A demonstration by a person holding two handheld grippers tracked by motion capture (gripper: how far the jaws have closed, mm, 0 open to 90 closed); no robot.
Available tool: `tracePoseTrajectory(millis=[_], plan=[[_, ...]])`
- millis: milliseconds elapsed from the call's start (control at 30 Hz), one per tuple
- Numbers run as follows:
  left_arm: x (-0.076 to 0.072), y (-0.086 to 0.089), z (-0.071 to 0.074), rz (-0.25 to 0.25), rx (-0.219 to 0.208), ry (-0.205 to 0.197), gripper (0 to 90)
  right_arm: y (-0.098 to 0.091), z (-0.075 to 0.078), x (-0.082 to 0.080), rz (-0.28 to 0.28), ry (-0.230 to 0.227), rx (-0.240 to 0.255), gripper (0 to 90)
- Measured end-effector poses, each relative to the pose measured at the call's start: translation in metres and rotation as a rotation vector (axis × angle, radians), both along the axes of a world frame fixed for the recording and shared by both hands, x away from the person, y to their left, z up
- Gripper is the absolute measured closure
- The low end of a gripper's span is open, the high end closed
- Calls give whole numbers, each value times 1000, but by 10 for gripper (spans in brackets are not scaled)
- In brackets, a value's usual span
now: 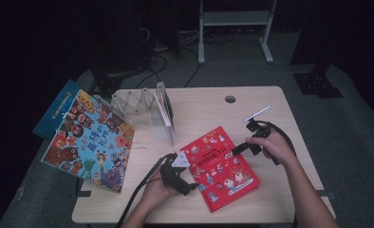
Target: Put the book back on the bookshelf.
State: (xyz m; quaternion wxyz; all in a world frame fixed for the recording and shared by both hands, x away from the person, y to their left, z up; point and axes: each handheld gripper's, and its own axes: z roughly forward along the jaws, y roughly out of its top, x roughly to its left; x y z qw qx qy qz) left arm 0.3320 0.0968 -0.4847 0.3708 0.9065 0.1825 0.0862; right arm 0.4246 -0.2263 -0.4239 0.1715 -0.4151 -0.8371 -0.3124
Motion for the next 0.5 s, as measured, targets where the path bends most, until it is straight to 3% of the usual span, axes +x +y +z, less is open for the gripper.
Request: tracePoseTrajectory(millis=[100, 200, 333, 500], plan=[[0, 0, 0, 0, 0, 0, 0, 5, 5, -1, 67, 44, 54, 669], [0, 0, 0, 0, 1, 0, 0, 19, 10, -3, 110, 48, 67, 663], [0, 0, 0, 2, -2, 0, 0, 31, 15, -1, 118, 47, 58, 678], [0, 0, 0, 3, -5, -3, 0, 35, 19, 3, 107, 86, 43, 706]])
